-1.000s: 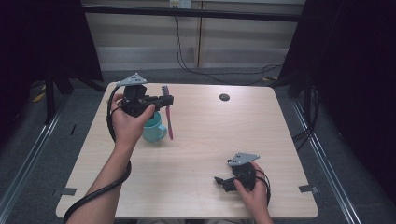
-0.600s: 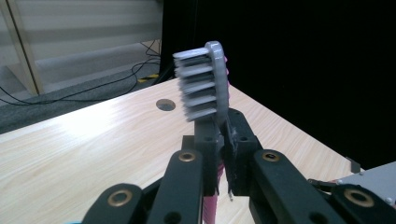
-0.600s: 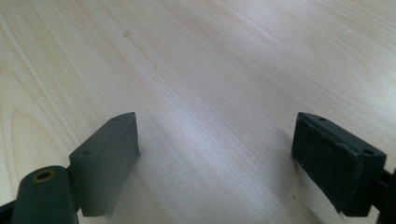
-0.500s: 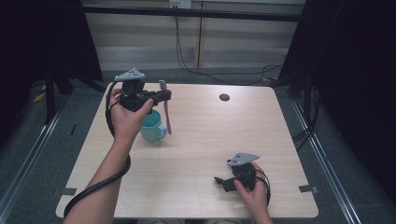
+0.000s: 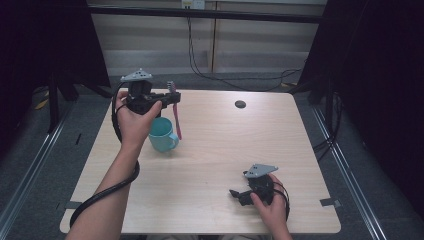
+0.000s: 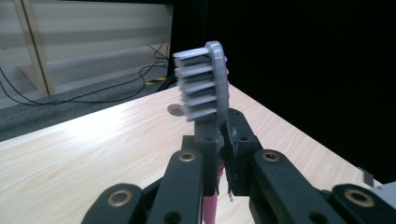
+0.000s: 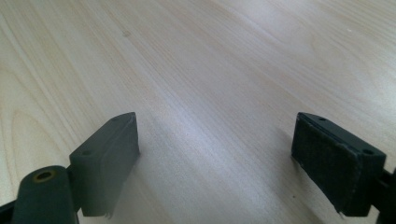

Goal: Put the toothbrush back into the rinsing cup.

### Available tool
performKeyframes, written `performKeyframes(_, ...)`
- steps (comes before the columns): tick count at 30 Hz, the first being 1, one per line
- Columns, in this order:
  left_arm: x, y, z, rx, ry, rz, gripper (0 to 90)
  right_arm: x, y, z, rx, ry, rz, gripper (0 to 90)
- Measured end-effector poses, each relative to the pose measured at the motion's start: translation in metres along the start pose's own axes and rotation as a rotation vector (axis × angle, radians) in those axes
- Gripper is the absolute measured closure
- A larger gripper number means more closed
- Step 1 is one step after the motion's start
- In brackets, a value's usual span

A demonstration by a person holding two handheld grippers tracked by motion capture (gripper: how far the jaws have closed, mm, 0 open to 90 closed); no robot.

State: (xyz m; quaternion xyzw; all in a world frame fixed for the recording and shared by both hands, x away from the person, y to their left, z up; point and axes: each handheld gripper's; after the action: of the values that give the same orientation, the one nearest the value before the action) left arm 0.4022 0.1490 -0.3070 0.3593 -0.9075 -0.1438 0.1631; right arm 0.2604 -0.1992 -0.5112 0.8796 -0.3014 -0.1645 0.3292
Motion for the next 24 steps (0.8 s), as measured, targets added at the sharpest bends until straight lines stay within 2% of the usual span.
performKeyframes(24,-0.019,-0.001,-0.007,0.003,0.0,-0.041,85.5,0.0,0.0,0.0,-0.001,-0.001,-0.001,14.5)
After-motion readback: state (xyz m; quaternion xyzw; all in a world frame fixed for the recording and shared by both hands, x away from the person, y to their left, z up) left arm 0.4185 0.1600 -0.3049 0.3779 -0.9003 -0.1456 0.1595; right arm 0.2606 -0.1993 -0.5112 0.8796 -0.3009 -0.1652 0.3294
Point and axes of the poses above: each handheld gripper's, and its own axes: y roughly backward along the jaws, z roughly out of its underside, x roughly to its right, and after that the axes turned 6 degrees about -z, right-handed
